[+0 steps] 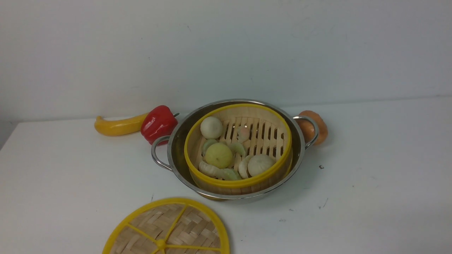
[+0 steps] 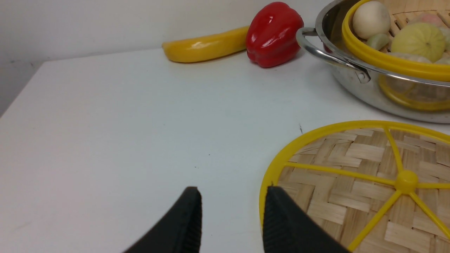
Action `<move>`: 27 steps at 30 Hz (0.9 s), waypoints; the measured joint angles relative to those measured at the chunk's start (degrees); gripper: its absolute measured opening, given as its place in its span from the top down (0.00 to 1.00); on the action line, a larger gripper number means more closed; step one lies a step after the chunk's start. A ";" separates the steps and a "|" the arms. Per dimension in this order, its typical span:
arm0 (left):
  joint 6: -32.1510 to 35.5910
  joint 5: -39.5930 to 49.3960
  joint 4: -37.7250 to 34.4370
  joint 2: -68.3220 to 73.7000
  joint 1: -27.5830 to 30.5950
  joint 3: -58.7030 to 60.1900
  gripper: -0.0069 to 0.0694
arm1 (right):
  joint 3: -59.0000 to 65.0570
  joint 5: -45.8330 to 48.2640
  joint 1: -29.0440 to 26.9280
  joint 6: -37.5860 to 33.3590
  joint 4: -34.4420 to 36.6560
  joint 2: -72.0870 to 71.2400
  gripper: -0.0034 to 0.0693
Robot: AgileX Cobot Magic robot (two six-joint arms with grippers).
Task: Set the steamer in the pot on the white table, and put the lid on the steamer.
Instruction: 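Grasp the bamboo steamer lid lying on the table by its centre knob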
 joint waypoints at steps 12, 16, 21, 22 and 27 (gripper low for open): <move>0.00 0.00 0.00 0.00 0.00 0.00 0.59 | 0.01 -0.49 0.00 1.71 2.11 0.00 0.61; 0.00 0.00 0.00 0.00 0.00 0.00 0.59 | 0.01 -0.49 0.00 1.71 2.11 0.00 0.61; 0.00 0.00 0.00 0.00 0.00 0.00 0.59 | 0.01 -0.49 0.00 1.77 2.11 0.00 0.61; 0.12 -0.06 0.22 0.00 0.00 0.00 0.59 | 0.01 -0.49 0.00 1.77 2.11 0.00 0.61; -0.35 -5.72 0.60 0.00 0.00 0.00 0.59 | 0.01 -0.49 0.00 1.77 2.11 0.00 0.61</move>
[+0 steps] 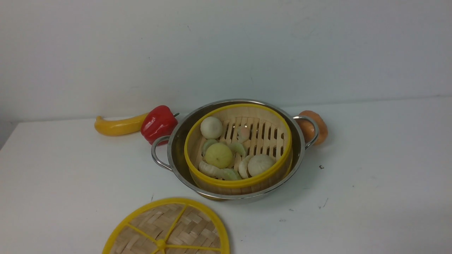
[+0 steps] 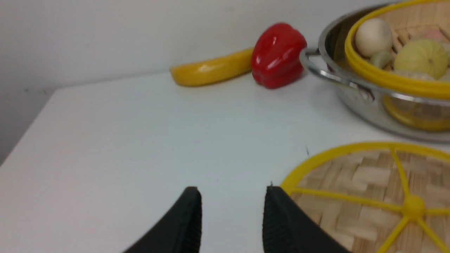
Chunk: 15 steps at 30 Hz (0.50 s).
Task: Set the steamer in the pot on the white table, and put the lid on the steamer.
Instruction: 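Grasp the bamboo steamer lid lying on the table by its centre knob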
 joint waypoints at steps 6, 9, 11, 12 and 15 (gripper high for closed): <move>-4.52 -9.99 -7.02 0.00 0.00 0.00 0.59 | 0.00 0.00 0.00 0.00 0.00 0.00 0.61; -6.66 -14.68 -11.30 0.00 0.00 0.00 0.59 | 0.00 0.00 0.00 0.05 0.00 0.00 0.61; -9.71 -16.65 -15.39 0.00 0.00 0.00 0.59 | 0.00 0.00 0.00 0.05 0.00 0.00 0.61; -10.77 -16.72 -16.78 0.00 0.00 0.00 0.59 | 0.00 0.00 0.00 0.05 0.00 0.00 0.61; -12.12 -15.89 -18.14 0.00 0.00 -0.19 0.59 | 0.00 0.00 0.00 0.05 0.00 0.00 0.61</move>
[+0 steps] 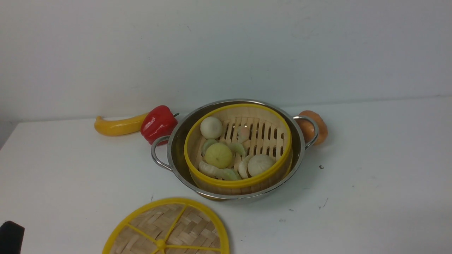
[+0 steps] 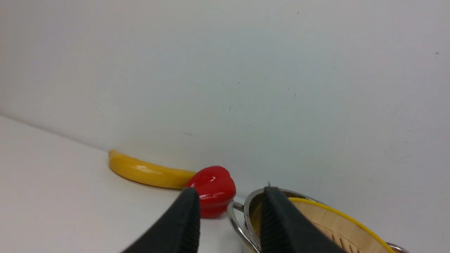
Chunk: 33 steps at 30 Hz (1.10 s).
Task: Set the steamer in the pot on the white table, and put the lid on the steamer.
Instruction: 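Grasp the bamboo steamer lid lying on the table by its centre knob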
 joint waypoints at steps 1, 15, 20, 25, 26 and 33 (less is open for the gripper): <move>-0.25 1.92 -0.26 0.00 0.00 -0.67 0.59 | 0.00 0.00 0.00 0.00 0.00 0.00 0.61; 8.63 43.32 -0.69 16.41 0.00 -27.86 0.59 | 0.00 0.00 0.00 0.05 0.00 0.00 0.61; 24.90 54.62 -2.38 30.21 0.00 -33.61 0.59 | 0.00 0.00 0.00 0.05 0.20 0.00 0.61; 40.51 50.53 -8.23 44.17 0.00 -36.14 0.59 | 0.00 0.00 0.00 0.05 0.62 0.00 0.61; 42.24 49.45 -10.31 46.55 0.00 -36.58 0.59 | 0.00 0.00 0.00 0.05 0.62 0.00 0.61; 58.71 49.59 -16.88 67.47 0.00 -42.83 0.56 | 0.00 0.00 0.00 0.05 0.64 0.00 0.61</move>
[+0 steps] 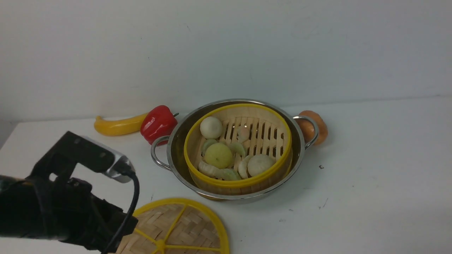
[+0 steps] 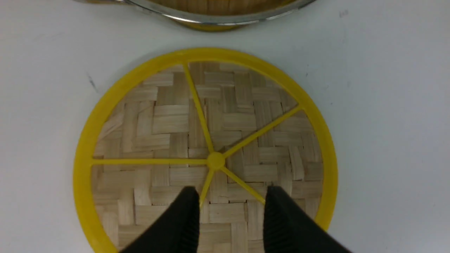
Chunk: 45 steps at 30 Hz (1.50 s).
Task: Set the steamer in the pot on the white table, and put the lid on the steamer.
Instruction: 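Grasp the bamboo steamer lid lying on the table by its centre knob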
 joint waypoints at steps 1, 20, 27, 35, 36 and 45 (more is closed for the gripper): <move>1.05 0.77 -0.03 3.38 0.00 -1.36 0.54 | 0.00 0.00 0.00 0.00 0.00 0.00 0.61; -12.99 0.62 16.48 21.42 -13.87 -8.50 0.47 | 0.00 0.00 0.00 0.00 0.00 0.00 0.61; -19.60 -2.77 21.72 22.64 -15.50 -8.50 0.47 | 0.00 0.00 0.00 0.00 0.00 0.00 0.61; -18.42 -4.10 20.40 26.78 -15.50 -8.50 0.47 | 0.00 0.00 0.00 0.00 0.00 0.00 0.61; -18.21 -4.40 20.08 27.46 -15.50 -8.50 0.47 | 0.00 0.00 0.00 0.00 0.00 0.00 0.61; -18.20 -6.61 19.27 28.48 -15.50 -8.69 0.59 | 0.00 0.00 0.00 0.00 0.05 0.00 0.61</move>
